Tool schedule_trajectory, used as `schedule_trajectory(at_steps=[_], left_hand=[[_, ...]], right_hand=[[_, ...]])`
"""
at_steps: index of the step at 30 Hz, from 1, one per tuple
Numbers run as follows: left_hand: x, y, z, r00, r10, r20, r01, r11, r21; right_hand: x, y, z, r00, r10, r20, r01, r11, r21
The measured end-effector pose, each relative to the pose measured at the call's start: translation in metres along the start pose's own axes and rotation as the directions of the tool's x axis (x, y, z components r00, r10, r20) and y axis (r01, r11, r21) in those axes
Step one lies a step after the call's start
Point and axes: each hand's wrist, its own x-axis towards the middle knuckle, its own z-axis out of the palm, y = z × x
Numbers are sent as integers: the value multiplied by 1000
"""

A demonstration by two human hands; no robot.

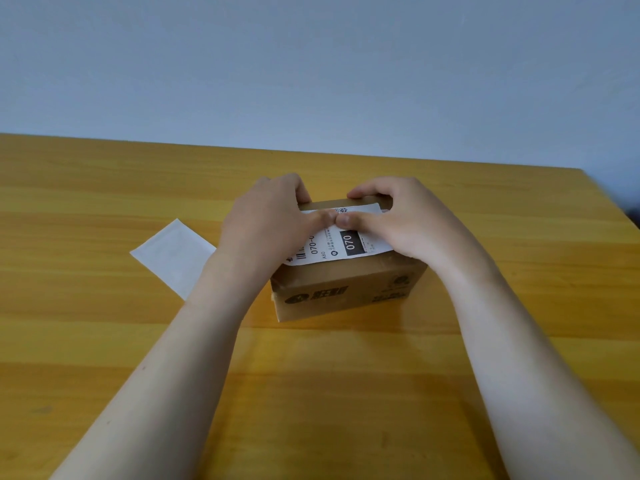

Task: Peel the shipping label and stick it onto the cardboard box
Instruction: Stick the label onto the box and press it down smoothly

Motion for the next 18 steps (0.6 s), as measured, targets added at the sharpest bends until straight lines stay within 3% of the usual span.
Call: schedule_trajectory(at_steps=[14,18], left_hand=[[-2,1,-1,999,-12,49,14,999,-47],[-1,1,-10,998,11,-59,-18,993,-120]], right_hand=[[3,4,3,993,-52,-104,50,999,-15],[-3,-5,0,996,-52,-66,55,998,34]])
